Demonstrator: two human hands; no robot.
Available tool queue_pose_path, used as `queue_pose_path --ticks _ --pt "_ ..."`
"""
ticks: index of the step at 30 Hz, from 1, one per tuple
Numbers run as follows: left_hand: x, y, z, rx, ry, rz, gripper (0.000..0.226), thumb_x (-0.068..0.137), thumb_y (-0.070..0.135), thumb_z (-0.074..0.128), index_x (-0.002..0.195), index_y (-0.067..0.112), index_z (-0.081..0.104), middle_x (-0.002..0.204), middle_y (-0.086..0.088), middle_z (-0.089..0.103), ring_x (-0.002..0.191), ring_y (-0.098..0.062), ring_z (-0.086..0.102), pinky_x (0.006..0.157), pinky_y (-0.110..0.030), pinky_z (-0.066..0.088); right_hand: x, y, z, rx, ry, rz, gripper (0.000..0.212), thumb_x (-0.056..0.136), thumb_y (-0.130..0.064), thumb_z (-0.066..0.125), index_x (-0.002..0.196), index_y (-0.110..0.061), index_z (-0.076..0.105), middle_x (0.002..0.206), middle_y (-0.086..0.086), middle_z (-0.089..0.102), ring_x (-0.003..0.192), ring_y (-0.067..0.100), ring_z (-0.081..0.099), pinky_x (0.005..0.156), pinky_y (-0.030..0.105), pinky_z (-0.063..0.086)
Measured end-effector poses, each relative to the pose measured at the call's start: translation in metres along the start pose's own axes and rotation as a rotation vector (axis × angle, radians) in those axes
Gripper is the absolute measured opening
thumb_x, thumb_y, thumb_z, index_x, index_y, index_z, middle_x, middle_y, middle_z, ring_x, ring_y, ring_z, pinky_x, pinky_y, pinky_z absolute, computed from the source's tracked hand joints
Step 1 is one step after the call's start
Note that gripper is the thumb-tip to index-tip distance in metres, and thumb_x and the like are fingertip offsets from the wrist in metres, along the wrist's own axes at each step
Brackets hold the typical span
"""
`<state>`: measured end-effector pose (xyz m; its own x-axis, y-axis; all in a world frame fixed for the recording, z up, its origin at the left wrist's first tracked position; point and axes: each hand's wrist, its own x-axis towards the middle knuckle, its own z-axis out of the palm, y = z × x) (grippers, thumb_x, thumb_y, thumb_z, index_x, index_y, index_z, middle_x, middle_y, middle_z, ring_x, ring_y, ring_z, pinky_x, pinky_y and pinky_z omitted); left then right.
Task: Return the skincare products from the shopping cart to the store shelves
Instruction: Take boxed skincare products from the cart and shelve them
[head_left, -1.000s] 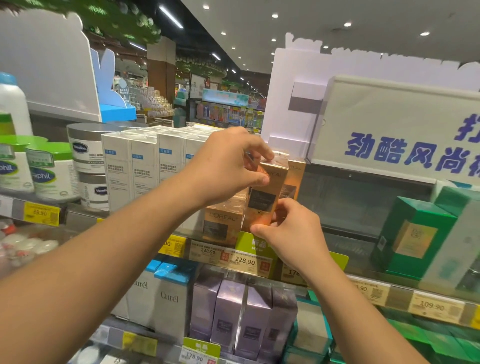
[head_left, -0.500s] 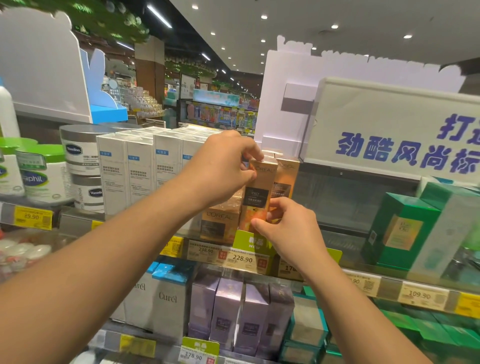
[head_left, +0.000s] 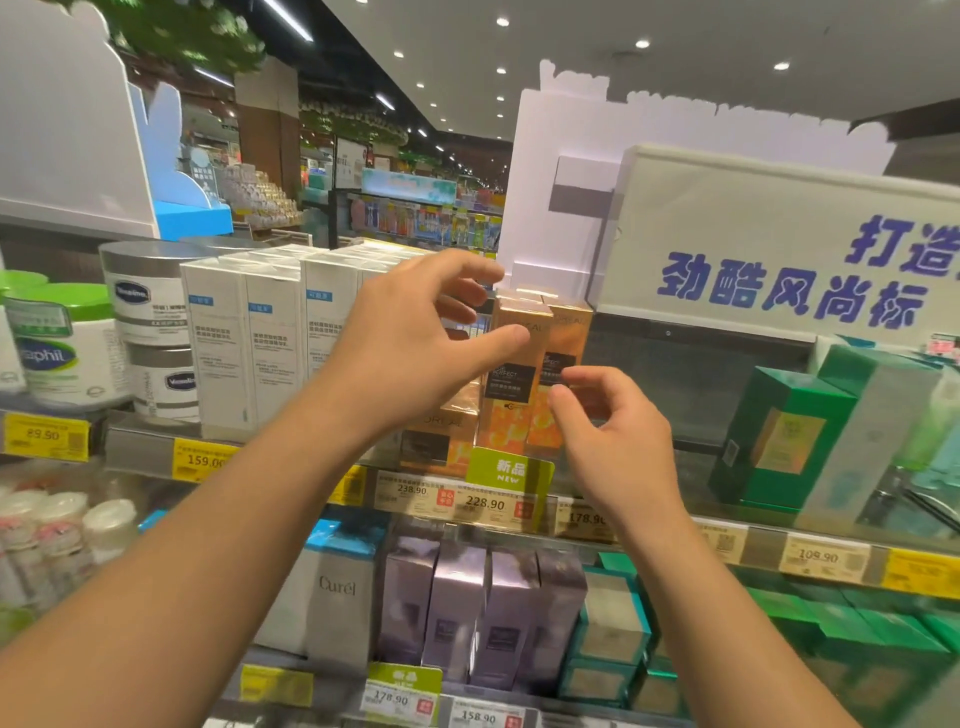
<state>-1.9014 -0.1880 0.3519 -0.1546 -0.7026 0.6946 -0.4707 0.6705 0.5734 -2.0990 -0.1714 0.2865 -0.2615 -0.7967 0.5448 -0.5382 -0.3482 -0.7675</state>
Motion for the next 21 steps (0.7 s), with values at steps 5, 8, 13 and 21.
queue_pose_path --ticks 5,8,13,21 --pt "-0.027 -0.008 -0.003 -0.227 -0.069 -0.030 0.052 0.077 0.056 0.080 0.124 0.043 0.063 0.111 0.023 0.067 0.106 0.009 0.062 0.081 -0.009 0.053 -0.023 0.002 0.001 0.112 0.135 -0.033 0.012 0.098 -0.028 0.066 0.109 -0.030 0.070 0.100 -0.017 0.072 0.097 -0.003 0.067 0.080 0.015 0.051" --pt "-0.043 -0.017 0.001 -0.356 -0.123 -0.043 0.056 0.073 0.060 0.080 0.124 0.043 0.064 0.114 0.019 0.069 0.110 0.002 0.065 0.086 -0.017 0.056 -0.043 0.002 0.001 0.157 0.186 -0.043 0.012 0.099 -0.021 0.065 0.104 -0.031 0.068 0.096 -0.019 0.071 0.096 -0.005 0.065 0.077 0.008 0.048" --pt "-0.067 -0.032 0.019 -0.636 -0.243 -0.061 0.057 0.074 0.051 0.075 0.128 0.037 0.065 0.124 0.008 0.071 0.120 -0.010 0.065 0.097 -0.029 0.055 -0.073 0.014 0.002 0.189 0.286 -0.003 0.011 0.101 -0.024 0.063 0.108 -0.025 0.070 0.103 -0.008 0.072 0.101 0.014 0.069 0.088 0.042 0.060" --pt "-0.121 -0.028 0.082 -0.930 -0.456 -0.153 0.066 0.076 0.059 0.078 0.131 0.028 0.063 0.129 -0.003 0.070 0.125 -0.023 0.063 0.108 -0.052 0.049 -0.142 0.040 -0.035 0.337 0.333 0.168 0.022 0.089 -0.040 0.065 0.106 -0.032 0.075 0.117 0.003 0.074 0.113 0.018 0.068 0.095 0.045 0.056"
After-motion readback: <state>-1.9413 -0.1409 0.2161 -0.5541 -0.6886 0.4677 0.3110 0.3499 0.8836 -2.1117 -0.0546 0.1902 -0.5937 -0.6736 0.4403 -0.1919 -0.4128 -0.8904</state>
